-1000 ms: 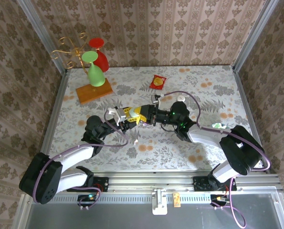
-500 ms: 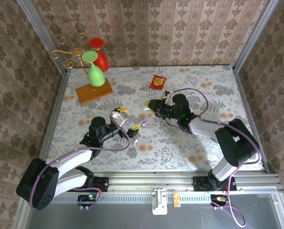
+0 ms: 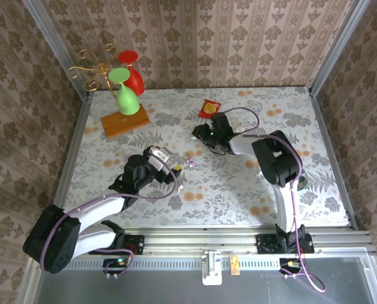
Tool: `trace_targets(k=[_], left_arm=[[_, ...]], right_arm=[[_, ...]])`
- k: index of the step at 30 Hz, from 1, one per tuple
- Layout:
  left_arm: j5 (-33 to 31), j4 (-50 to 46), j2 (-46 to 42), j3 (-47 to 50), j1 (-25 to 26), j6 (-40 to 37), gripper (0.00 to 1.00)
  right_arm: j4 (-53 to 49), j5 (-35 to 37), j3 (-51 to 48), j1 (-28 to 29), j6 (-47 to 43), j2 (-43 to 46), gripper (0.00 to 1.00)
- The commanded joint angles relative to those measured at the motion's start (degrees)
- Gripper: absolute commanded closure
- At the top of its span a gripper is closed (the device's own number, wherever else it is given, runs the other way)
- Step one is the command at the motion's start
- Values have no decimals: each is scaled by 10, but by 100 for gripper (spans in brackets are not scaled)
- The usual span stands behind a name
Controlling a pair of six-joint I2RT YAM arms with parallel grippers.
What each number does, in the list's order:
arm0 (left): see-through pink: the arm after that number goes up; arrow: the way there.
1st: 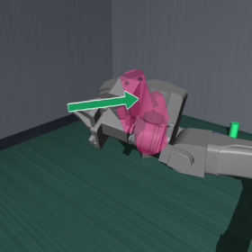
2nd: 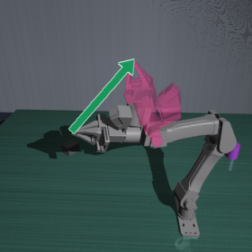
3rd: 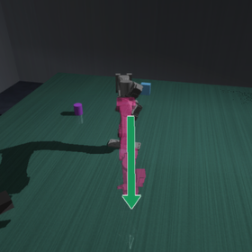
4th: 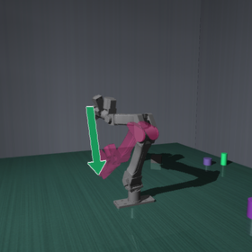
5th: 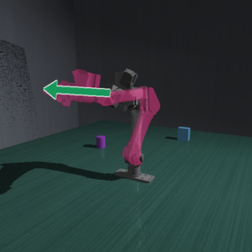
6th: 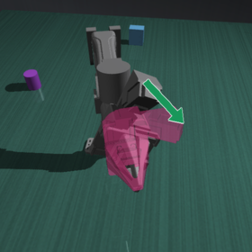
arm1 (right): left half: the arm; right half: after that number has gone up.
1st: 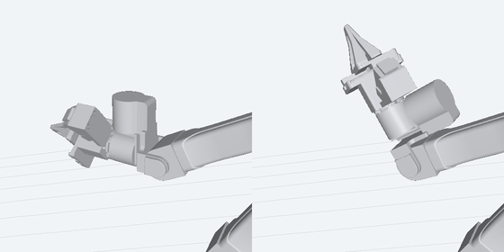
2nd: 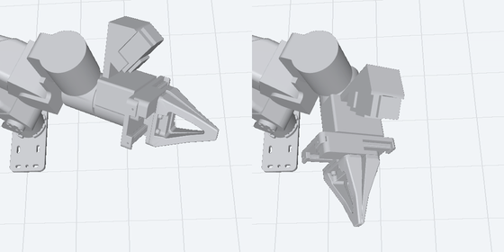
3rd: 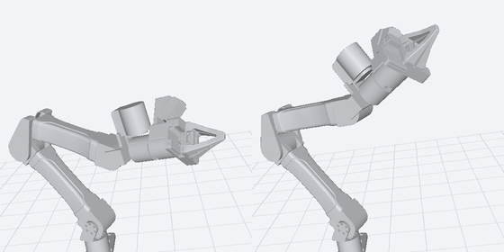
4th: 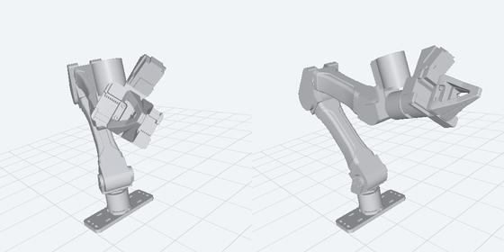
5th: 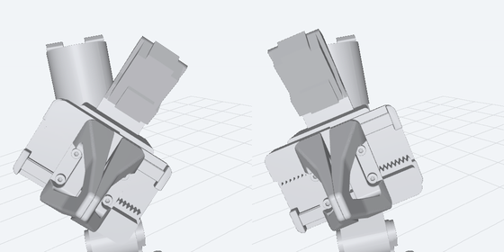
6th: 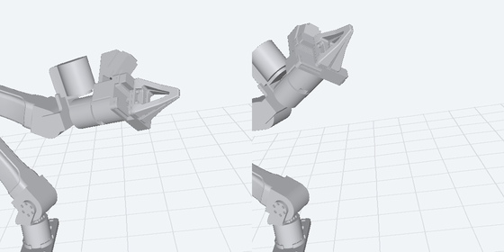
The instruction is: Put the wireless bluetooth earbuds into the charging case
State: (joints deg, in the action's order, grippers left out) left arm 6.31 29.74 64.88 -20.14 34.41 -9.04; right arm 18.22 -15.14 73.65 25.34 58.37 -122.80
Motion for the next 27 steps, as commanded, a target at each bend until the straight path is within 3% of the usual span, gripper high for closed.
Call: trace_targets(k=[1, 7, 14, 17, 27], left_arm=[[-45, -29, 2, -26, -3, 12, 0], [-139, -87, -2, -46, -20, 70, 0], [-224, -256, 4, -107, -78, 214, 0], [-260, -331, 7, -130, -117, 304, 0], [-293, -528, 44, -220, -190, 492, 0]], right_arm=[[-55, 41, 42, -5, -34, -30, 66], [-79, 49, 57, -19, -62, -43, 58], [-108, 92, 6, -38, -126, 41, 24], [-129, 110, -21, -39, -161, 88, 14], [-165, 93, -113, -15, -247, 233, 11]])
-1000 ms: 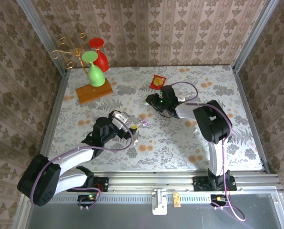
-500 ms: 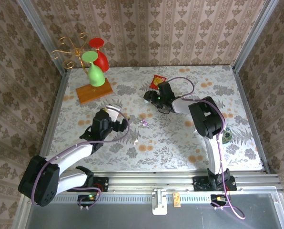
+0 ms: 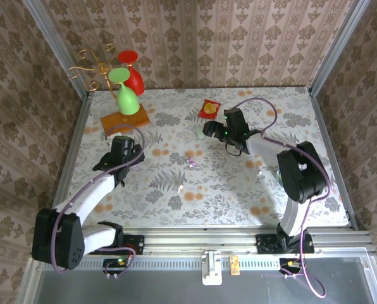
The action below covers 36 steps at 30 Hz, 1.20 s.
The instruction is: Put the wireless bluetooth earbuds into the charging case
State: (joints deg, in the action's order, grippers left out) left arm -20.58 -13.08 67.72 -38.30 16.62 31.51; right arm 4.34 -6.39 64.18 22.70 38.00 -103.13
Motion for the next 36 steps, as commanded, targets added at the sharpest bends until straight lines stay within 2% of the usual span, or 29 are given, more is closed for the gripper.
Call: trace_targets(k=[1, 9, 14, 23, 36], left_arm=[[-22, -113, 23, -47, -16, 94, 0], [8, -146, 116, -104, -28, 115, 1], [51, -144, 179, -133, -27, 128, 3], [72, -125, 229, -139, -25, 149, 21], [71, -112, 261, -144, -23, 148, 38]], right_arm=[[-27, 2, -24, 14, -47, 45, 11], [-25, -9, -48, 20, -47, 76, 12], [-21, -14, -49, 21, -46, 75, 12], [-24, -20, -46, 21, -48, 63, 12], [-21, -27, -46, 21, -43, 63, 13]])
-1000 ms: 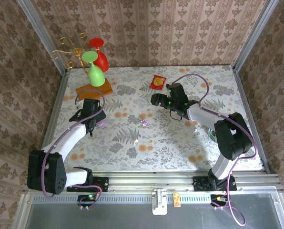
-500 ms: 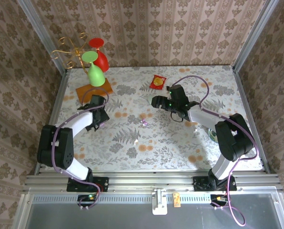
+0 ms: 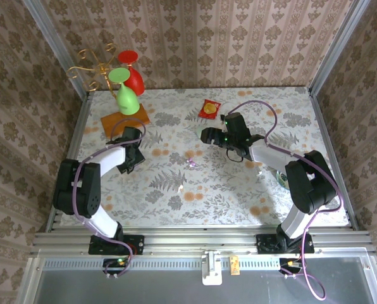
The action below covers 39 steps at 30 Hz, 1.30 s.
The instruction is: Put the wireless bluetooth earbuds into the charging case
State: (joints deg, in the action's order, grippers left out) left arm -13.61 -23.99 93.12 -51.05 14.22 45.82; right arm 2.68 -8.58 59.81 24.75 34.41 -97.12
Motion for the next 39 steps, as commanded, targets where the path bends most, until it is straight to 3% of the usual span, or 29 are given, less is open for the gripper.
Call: trace_targets(k=[1, 5, 11, 20, 22, 26, 29, 32, 35, 39], left_arm=[[2, -2, 8, -17, 1, 4, 41], [6, -1, 10, -18, 1, 2, 54], [0, 1, -15, -9, 4, -19, 62], [-10, 36, -98, 2, 58, -200, 72], [19, 52, -112, 6, 72, -266, 72], [143, 90, -132, 9, 110, -412, 75], [179, 110, -144, 13, 157, -490, 80], [224, 141, -159, 28, 197, -560, 76], [248, 200, -173, 50, 218, -576, 76], [300, 265, -186, 71, 231, -585, 79]], right_arm=[[-4, -5, -5, 1, -8, 4, 13], [-5, -5, -9, 0, -3, 7, 13], [-10, -9, -13, 1, 0, 32, 13], [-28, -79, -29, -2, 3, 96, 13], [-32, -104, -31, -4, 6, 110, 14], [-32, -194, -35, -14, 31, 128, 14], [-16, -260, -44, -23, 53, 134, 15], [4, -331, -50, -30, 81, 128, 16], [22, -385, -56, -29, 109, 120, 17], [24, -394, -68, -29, 117, 124, 18]])
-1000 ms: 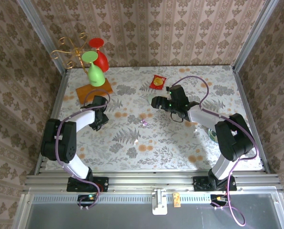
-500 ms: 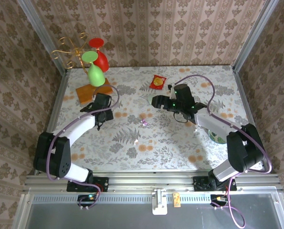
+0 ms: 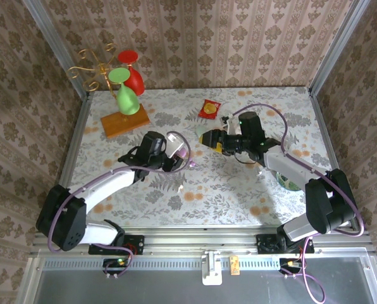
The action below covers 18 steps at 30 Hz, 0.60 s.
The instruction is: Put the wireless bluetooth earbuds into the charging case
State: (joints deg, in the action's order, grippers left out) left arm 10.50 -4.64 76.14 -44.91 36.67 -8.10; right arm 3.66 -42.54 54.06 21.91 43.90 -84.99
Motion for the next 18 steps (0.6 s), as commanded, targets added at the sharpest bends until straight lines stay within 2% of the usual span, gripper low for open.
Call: trace_targets(k=[1, 5, 12, 18], left_arm=[[74, 71, -17, 8, 11, -57, 79], [106, 70, -15, -1, 30, -75, 78], [100, 94, -14, -6, 51, -74, 78], [99, 109, -16, -7, 64, -70, 77]], right_arm=[[12, -58, -12, 0, 24, 3, 19], [15, -70, -16, 4, 32, 1, 26], [29, -75, -18, 24, 49, -9, 37], [36, -69, -32, 38, 53, -9, 41]])
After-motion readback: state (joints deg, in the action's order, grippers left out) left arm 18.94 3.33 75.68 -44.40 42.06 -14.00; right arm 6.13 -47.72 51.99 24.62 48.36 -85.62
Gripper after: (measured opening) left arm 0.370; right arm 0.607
